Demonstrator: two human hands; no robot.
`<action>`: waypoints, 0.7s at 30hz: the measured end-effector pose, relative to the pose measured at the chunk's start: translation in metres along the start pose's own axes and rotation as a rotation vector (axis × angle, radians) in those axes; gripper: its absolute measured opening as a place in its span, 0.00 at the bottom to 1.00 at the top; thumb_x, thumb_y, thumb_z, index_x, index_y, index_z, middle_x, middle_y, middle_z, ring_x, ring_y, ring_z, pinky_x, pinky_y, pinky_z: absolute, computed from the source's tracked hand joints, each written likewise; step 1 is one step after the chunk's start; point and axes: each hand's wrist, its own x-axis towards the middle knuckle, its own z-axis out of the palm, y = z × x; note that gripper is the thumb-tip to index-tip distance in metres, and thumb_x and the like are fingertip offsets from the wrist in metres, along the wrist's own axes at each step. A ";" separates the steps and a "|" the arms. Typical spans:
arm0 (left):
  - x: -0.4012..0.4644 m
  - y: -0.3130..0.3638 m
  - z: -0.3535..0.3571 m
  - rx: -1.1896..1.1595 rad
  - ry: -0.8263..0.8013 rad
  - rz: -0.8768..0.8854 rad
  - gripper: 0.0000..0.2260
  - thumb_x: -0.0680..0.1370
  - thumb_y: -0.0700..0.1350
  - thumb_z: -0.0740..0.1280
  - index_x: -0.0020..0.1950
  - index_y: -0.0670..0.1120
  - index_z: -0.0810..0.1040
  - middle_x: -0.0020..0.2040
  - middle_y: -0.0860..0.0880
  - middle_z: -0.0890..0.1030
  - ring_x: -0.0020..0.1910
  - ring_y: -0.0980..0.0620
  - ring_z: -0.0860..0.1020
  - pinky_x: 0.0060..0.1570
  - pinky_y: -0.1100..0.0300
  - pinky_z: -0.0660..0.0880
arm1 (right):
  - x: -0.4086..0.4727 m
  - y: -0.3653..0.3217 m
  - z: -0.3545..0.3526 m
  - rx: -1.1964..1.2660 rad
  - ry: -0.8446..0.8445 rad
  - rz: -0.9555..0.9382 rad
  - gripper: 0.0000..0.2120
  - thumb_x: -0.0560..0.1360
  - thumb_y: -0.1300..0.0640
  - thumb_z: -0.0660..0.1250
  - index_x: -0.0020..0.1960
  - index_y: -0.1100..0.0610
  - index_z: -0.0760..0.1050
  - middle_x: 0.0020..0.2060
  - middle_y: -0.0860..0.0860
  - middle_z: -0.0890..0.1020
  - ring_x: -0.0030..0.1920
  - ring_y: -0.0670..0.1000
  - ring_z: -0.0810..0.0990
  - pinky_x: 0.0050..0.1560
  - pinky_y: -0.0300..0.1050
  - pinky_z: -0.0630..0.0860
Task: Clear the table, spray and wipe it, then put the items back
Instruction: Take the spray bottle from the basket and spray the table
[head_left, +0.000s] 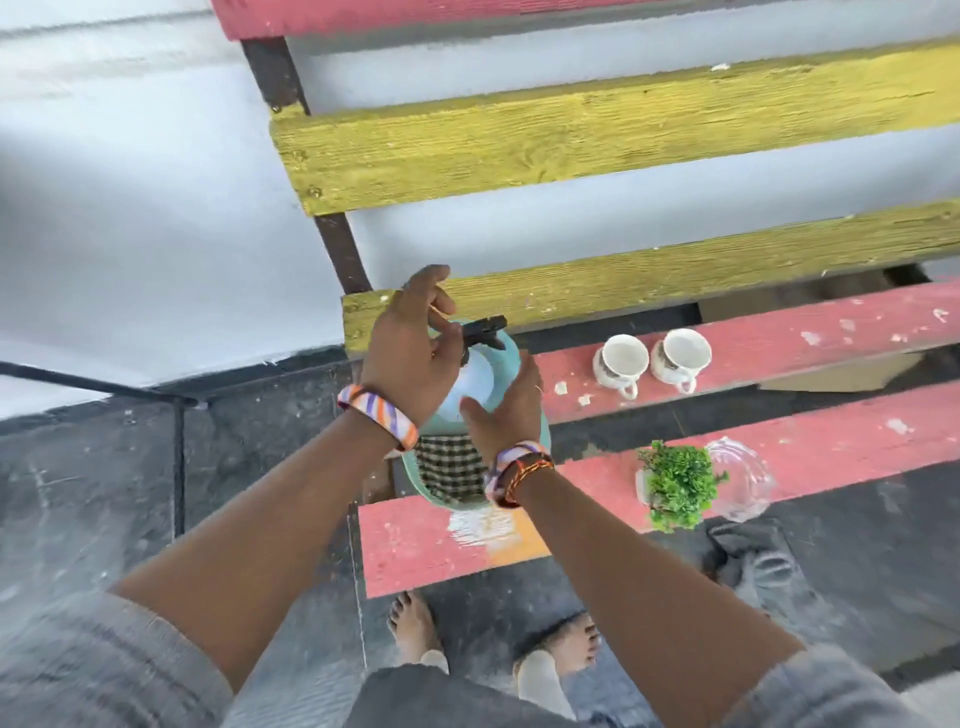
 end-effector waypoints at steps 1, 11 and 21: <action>0.003 -0.014 -0.012 0.014 -0.005 -0.021 0.20 0.73 0.33 0.63 0.65 0.39 0.70 0.45 0.49 0.73 0.35 0.54 0.73 0.33 0.75 0.67 | 0.005 -0.007 0.017 0.034 0.044 0.051 0.40 0.71 0.64 0.69 0.75 0.62 0.49 0.74 0.59 0.57 0.74 0.55 0.58 0.66 0.40 0.56; -0.012 -0.091 -0.064 -0.008 -0.139 -0.188 0.20 0.74 0.33 0.62 0.66 0.41 0.69 0.45 0.49 0.74 0.32 0.54 0.73 0.39 0.59 0.73 | 0.046 -0.024 0.087 0.270 0.443 0.146 0.37 0.70 0.62 0.72 0.73 0.60 0.58 0.69 0.58 0.67 0.67 0.57 0.69 0.61 0.44 0.65; -0.030 -0.098 -0.084 -0.165 -0.321 -0.487 0.11 0.76 0.39 0.63 0.58 0.40 0.74 0.48 0.45 0.78 0.45 0.49 0.76 0.48 0.58 0.77 | -0.007 -0.043 0.056 0.325 0.465 -0.061 0.34 0.73 0.58 0.70 0.73 0.59 0.56 0.63 0.58 0.75 0.58 0.56 0.78 0.45 0.29 0.71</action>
